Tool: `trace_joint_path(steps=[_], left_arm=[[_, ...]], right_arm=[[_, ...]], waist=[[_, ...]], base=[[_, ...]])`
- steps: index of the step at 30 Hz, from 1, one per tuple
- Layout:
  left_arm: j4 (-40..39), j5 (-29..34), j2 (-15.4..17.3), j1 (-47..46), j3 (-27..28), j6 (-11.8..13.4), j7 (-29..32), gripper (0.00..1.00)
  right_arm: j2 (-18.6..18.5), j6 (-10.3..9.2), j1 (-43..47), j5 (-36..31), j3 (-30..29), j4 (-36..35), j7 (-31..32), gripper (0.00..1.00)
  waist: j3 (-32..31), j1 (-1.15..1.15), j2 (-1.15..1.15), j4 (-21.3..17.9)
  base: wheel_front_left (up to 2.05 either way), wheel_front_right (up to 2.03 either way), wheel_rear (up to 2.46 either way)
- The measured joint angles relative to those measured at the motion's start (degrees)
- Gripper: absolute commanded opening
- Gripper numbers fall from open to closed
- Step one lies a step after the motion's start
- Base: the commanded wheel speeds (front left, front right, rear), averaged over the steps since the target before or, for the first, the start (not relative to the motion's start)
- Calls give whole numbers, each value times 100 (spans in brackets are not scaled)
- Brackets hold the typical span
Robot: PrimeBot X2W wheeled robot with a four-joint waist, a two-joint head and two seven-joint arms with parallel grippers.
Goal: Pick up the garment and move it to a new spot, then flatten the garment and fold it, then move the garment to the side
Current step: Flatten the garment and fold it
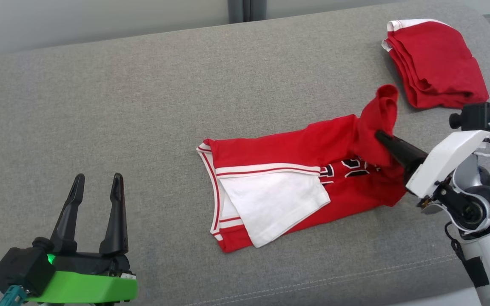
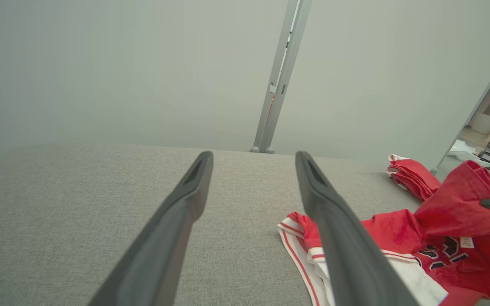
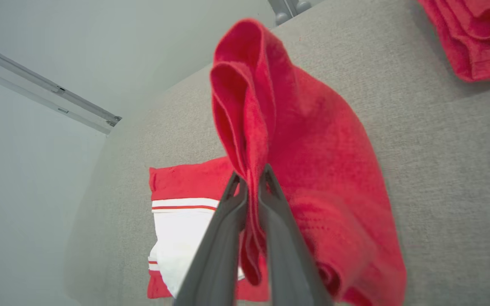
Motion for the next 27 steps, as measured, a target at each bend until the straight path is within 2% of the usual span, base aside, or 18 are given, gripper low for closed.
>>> trace_joint_path(steps=[7,13,19,27], left_arm=[[11,-1,-41,30,20,21,-1,100],[24,-2,-112,96,85,7,-1,100],[42,-1,-175,141,103,-56,0,100],[87,24,-288,172,93,-126,0,100]], right_arm=[[515,0,228,30,299,-559,276,0],[1087,0,330,-160,491,-570,419,0],[1344,-1,393,-549,625,-124,335,0],[1489,-1,116,-865,751,798,46,0]], waist=[[-75,0,0,277],[-140,0,0,602],[-203,0,0,939],[-261,0,0,1351]], base=[[0,0,0],[0,0,0],[0,0,0],[0,0,0]])
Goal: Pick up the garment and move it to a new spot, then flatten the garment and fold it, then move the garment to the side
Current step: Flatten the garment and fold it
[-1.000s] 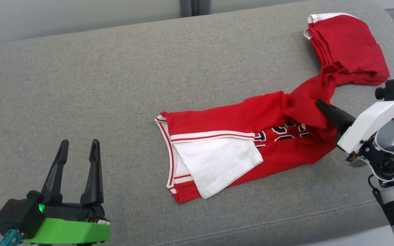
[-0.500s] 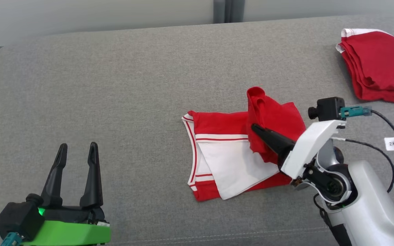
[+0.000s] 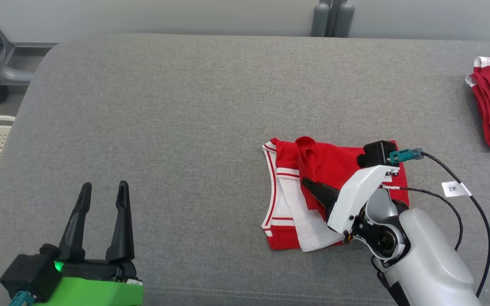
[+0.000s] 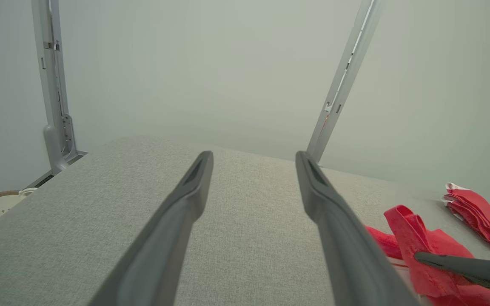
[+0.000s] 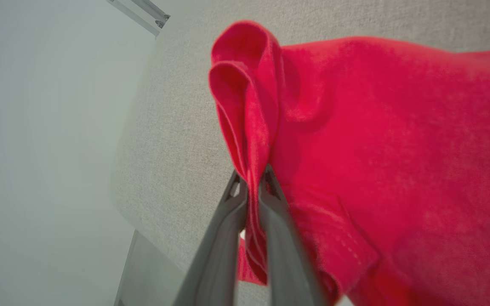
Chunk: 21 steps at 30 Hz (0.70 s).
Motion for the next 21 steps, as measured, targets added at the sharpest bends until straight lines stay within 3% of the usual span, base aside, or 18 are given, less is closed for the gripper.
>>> trace_joint_path(steps=[9,12,13,21], left_arm=[[93,60,-97,-1,-12,-63,0,100],[126,75,-127,-1,-14,-80,-1,100],[135,75,-140,-1,-15,-80,-1,100],[166,76,-160,34,-12,-89,-1,100]], right_arm=[[12,1,-350,65,430,939,-309,0],[12,1,-466,66,505,1262,-452,59],[11,1,-516,112,544,1343,-494,100],[13,1,-808,506,849,1549,-794,100]], waist=[[-18,0,0,199],[-45,0,0,216],[-55,0,0,219],[-148,0,0,169]], base=[[0,0,0],[0,0,0],[0,0,0],[0,0,0]])
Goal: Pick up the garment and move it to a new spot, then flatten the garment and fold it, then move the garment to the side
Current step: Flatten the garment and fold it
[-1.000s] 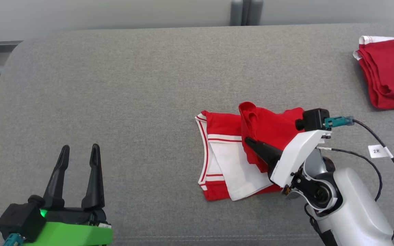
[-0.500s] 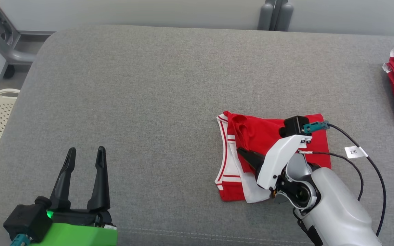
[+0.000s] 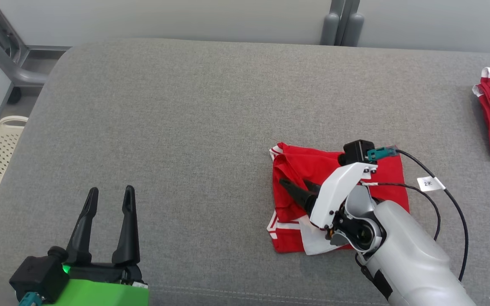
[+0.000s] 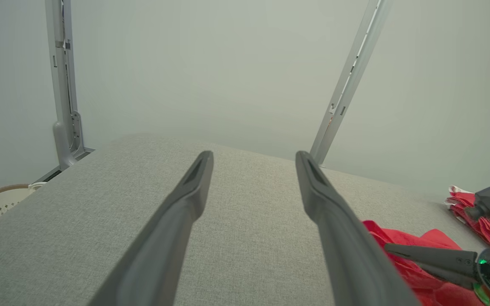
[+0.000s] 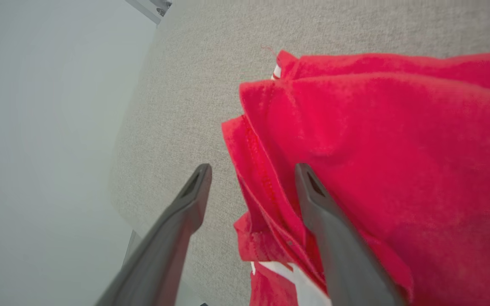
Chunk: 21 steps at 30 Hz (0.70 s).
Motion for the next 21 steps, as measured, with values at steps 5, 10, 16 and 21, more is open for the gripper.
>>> trace_joint_path(steps=[5,10,16,21], left_arm=[[2,11,11,90,-13,0,0,100],[-9,43,41,115,-43,9,26,100],[-22,55,85,146,-66,9,44,100],[-35,92,102,143,-144,5,78,100]], right_arm=[[0,0,-111,149,25,-216,-22,100],[7,0,-154,344,-297,-773,-65,100],[-54,0,-181,-4,-916,-1408,-170,100],[-575,0,53,-638,-1107,-2185,-290,100]], waist=[[-70,0,0,-101],[-133,0,0,-235],[-171,0,0,-405],[-156,0,0,-589]], base=[[0,0,0],[0,0,0],[0,0,0],[0,0,0]])
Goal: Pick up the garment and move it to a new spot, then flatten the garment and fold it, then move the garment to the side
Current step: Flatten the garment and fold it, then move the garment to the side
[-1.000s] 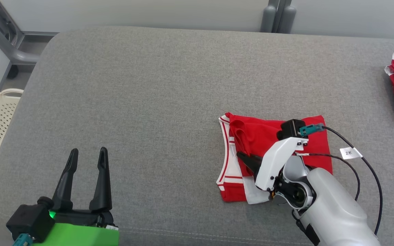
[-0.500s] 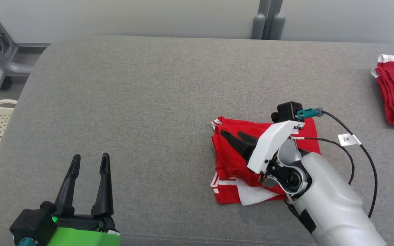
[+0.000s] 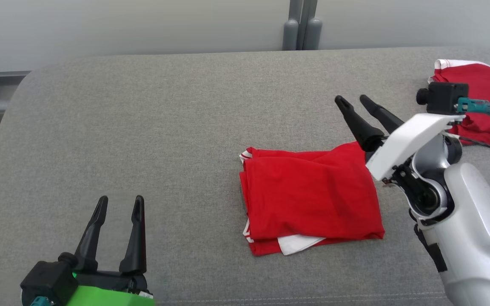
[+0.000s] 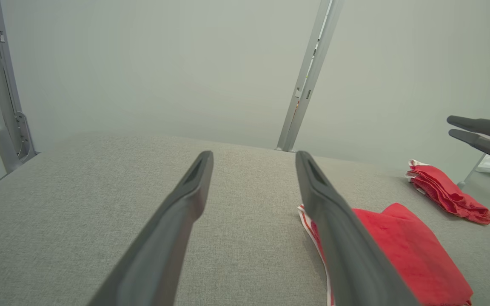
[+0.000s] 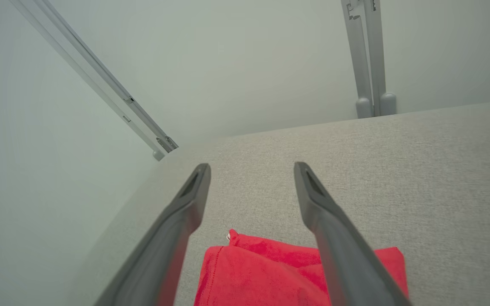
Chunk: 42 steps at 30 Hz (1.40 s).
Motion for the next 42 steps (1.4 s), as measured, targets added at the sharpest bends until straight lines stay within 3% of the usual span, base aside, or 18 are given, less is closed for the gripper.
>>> trace_joint_path(steps=[8,17,26,39,40,41,42], left_arm=[[2,25,5,-97,-47,-5,40,100],[-38,29,57,-271,-11,-26,40,100],[-54,101,98,-464,19,3,66,100],[-18,100,78,-477,63,11,22,100],[-24,100,76,-478,65,12,20,100],[-26,100,75,-478,66,14,18,100],[-29,100,75,-478,66,20,18,100]], right_arm=[[-769,0,712,-487,100,-387,-386,100],[-1070,0,872,-559,544,368,-851,100],[-1223,0,325,-62,1287,1261,-772,100],[-1636,0,-2,1199,2105,1528,-292,100],[-1661,0,-51,1256,2193,1524,-283,84],[-1682,0,-101,1326,2262,1528,-285,56],[-1699,0,-157,1381,2334,1536,-293,44]], waist=[[142,0,0,-307],[487,0,0,-455],[799,0,0,-316],[903,0,0,29],[911,0,0,42],[920,0,0,54],[928,0,0,65]], base=[[0,0,0],[0,0,0],[0,0,0],[0,0,0],[0,0,0],[0,0,0],[0,0,0]])
